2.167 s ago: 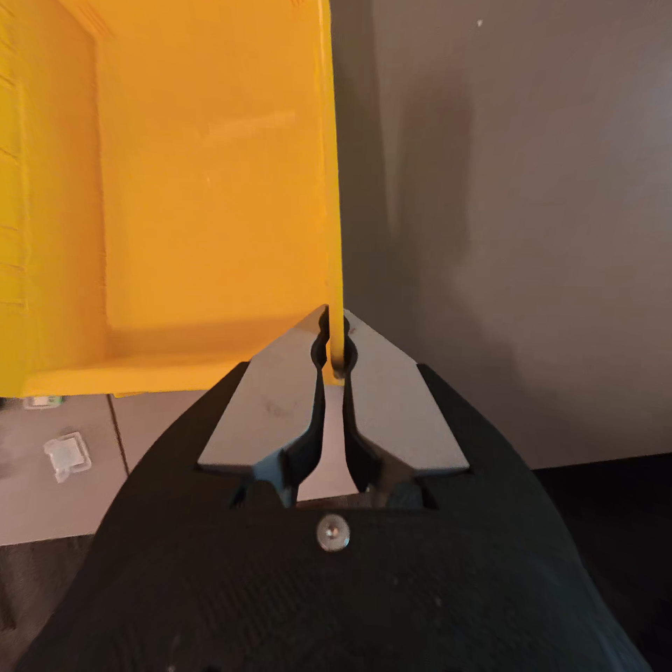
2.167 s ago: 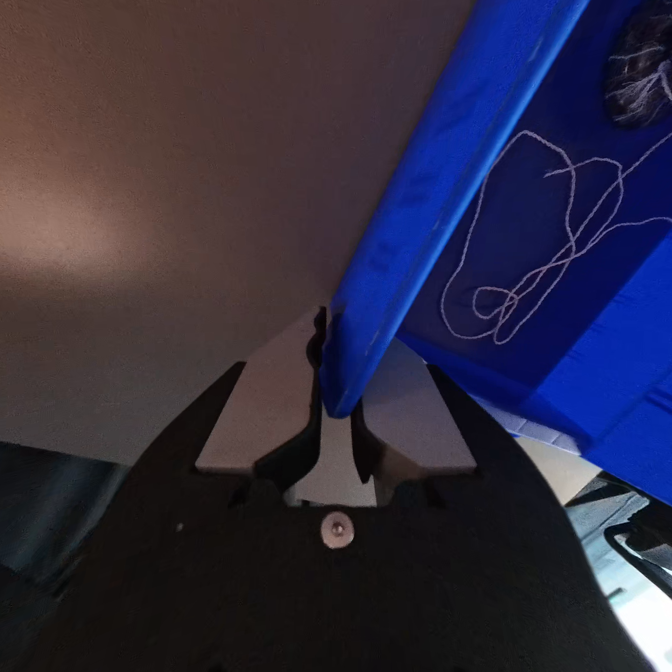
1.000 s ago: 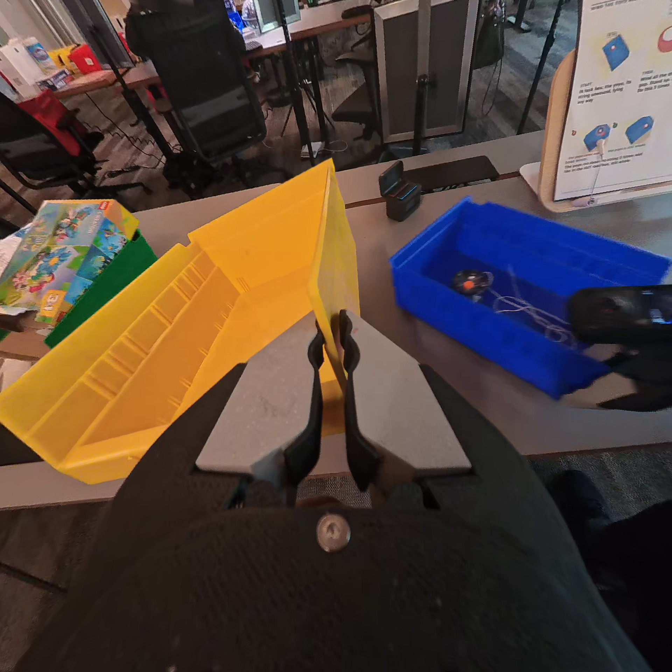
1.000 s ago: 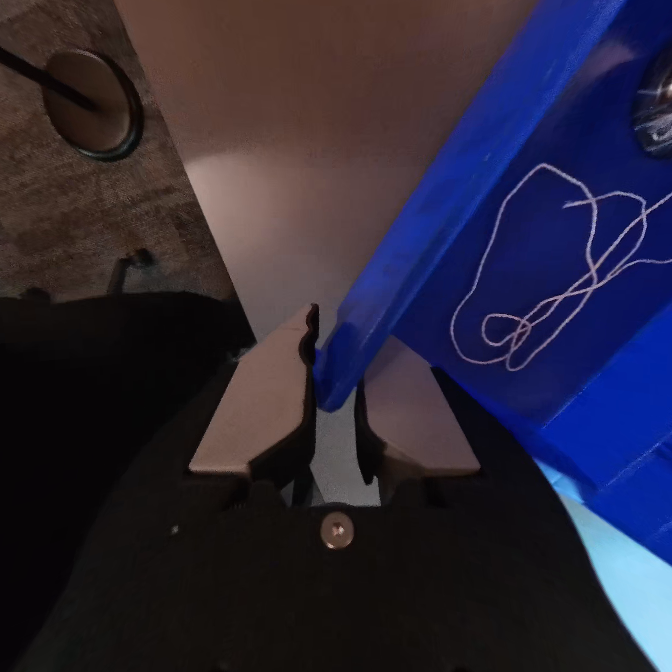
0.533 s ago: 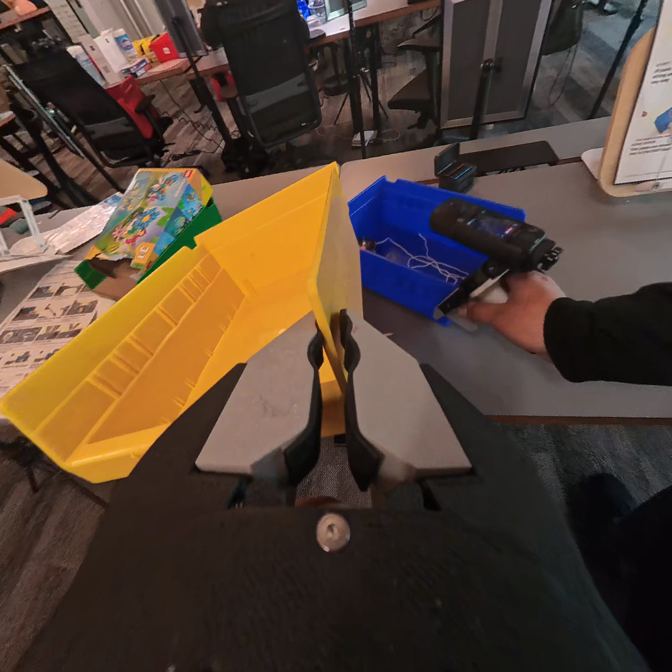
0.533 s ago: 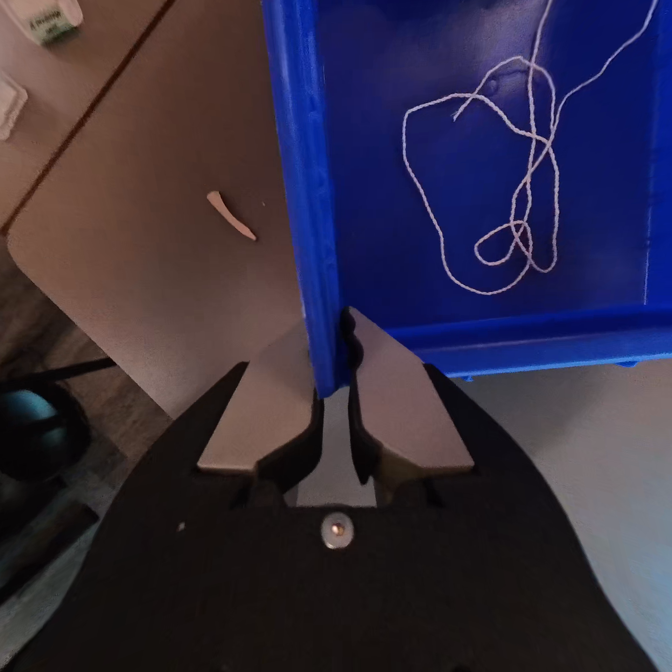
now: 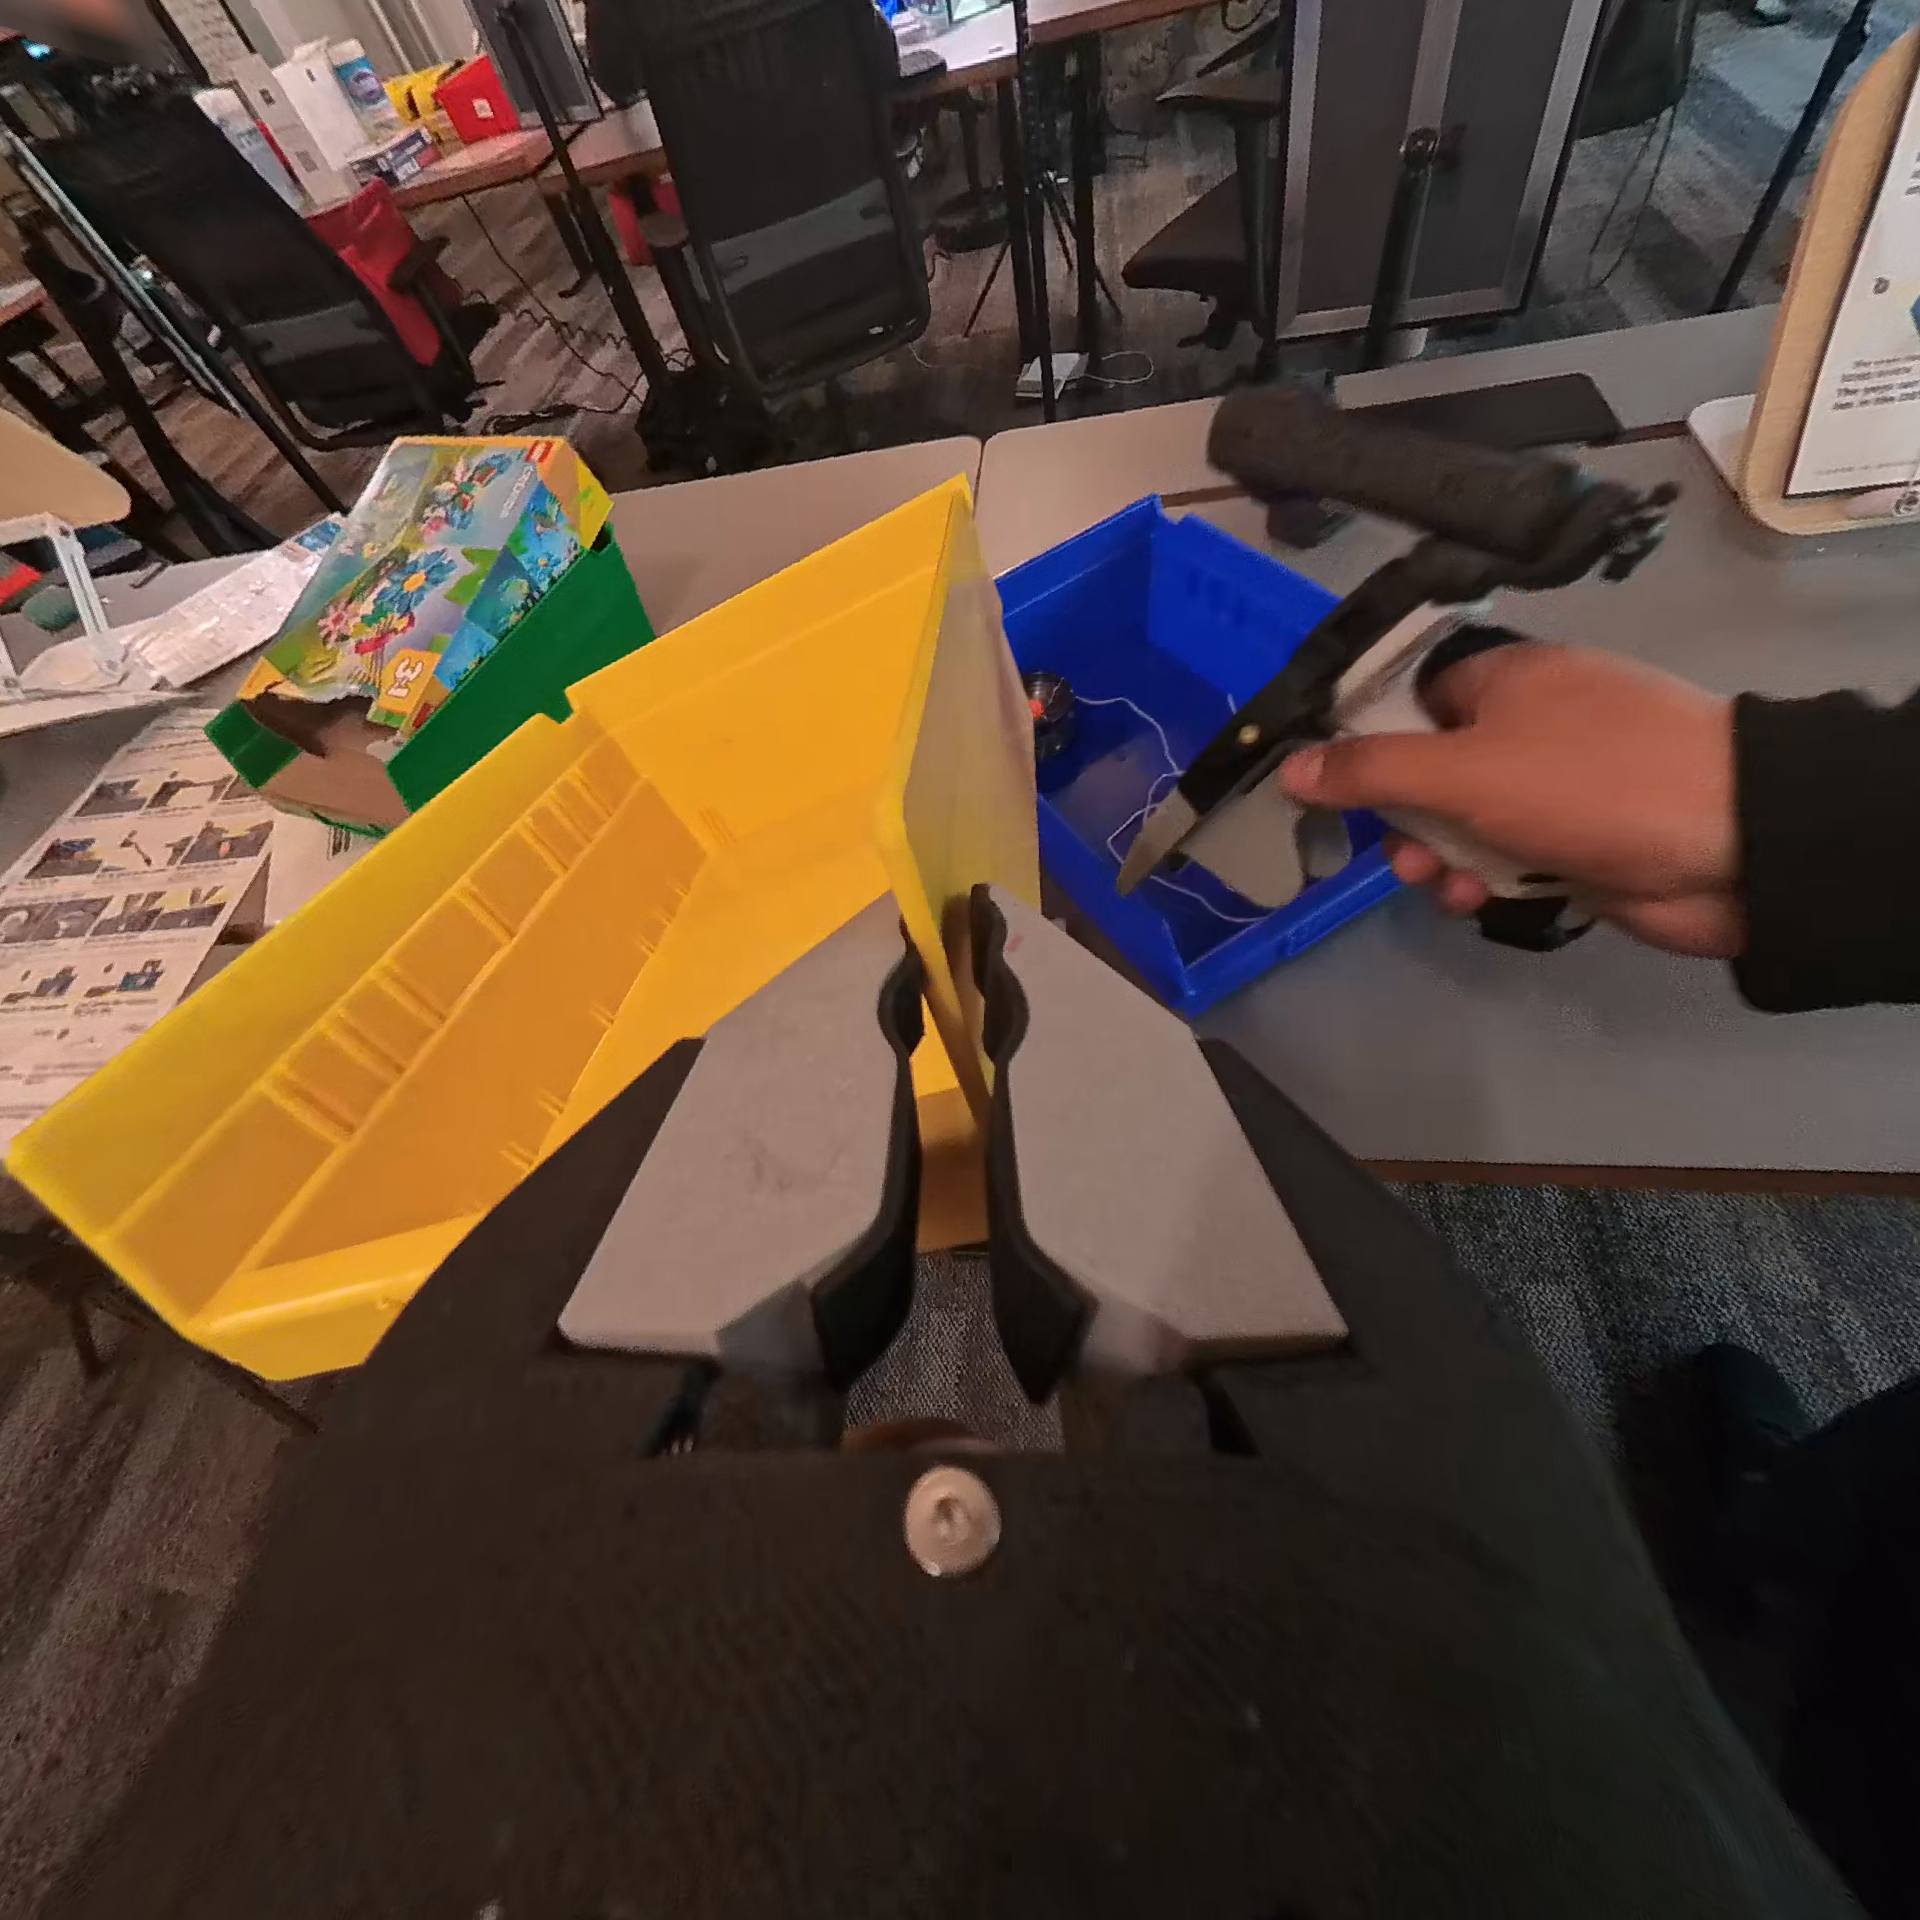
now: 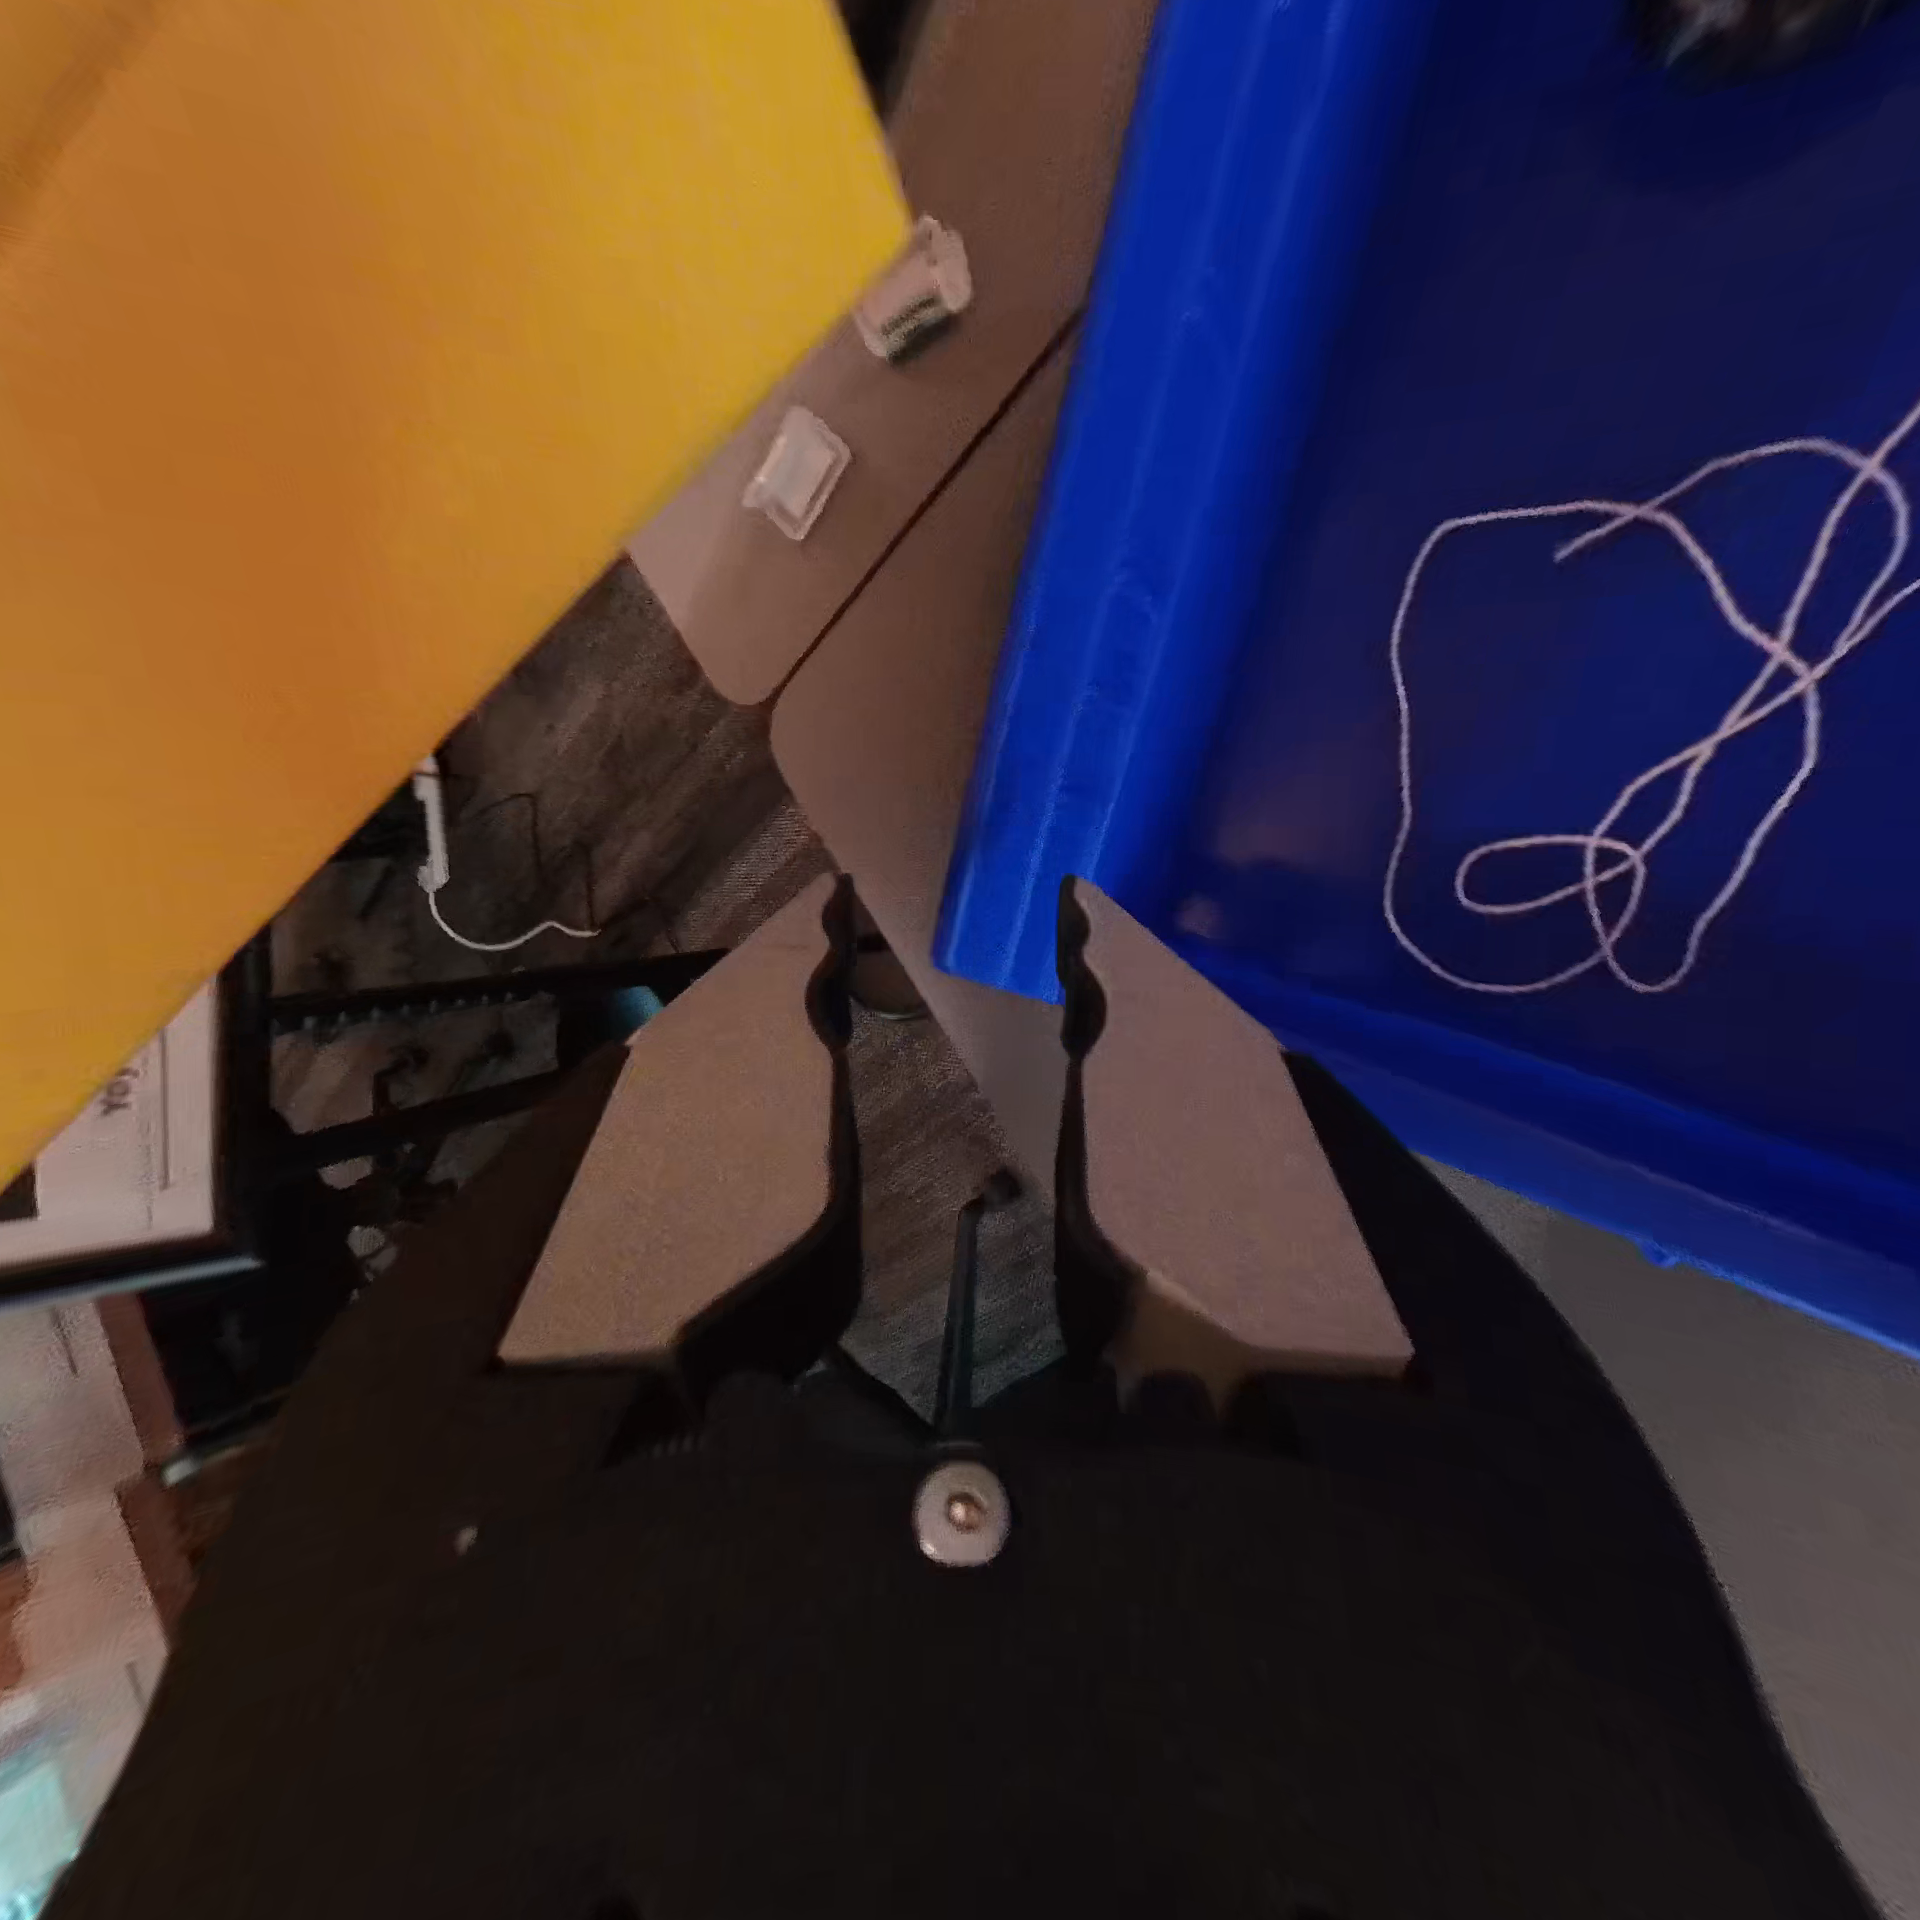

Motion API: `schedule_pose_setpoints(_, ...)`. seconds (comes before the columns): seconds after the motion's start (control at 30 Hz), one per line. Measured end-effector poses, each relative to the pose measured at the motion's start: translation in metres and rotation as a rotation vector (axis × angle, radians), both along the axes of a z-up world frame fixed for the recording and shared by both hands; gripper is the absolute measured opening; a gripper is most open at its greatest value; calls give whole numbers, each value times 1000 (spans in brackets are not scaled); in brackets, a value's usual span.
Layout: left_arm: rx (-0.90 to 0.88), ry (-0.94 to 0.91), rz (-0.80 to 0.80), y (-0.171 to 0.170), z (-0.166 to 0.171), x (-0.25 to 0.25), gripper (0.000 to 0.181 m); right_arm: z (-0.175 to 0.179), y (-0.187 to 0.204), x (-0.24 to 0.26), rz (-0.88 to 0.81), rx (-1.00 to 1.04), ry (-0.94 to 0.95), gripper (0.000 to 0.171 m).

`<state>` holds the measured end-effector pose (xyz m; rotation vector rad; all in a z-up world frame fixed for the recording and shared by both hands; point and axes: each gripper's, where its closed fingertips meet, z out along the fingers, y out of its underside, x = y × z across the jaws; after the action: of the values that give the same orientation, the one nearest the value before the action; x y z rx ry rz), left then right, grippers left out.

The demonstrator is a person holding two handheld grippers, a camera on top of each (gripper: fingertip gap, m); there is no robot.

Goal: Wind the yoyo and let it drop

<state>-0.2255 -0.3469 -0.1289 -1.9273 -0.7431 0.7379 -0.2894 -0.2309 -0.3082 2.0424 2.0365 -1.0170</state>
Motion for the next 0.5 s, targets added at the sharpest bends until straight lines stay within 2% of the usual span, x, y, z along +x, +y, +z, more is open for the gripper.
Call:
schedule_pose_setpoints(0.1, -5, 26, -45, 17, 7, 1, 3, 45, 25, 23, 77, -19, 164, 35)
schedule_pose_setpoints(0.2, 2, 56, -114, 46, 16, 4, 2, 69, 89, 63, 56, 22, 265, 33)
schedule_pose_setpoints(0.37, 21, 80, -308, 124, 27, 23, 2, 64, 234, 153, -129, 166, 294, 29)
schedule_pose_setpoints(0.5, 9, 71, -517, 203, 26, 79, 2, 61, 333, 237, -339, 233, 279, 29)
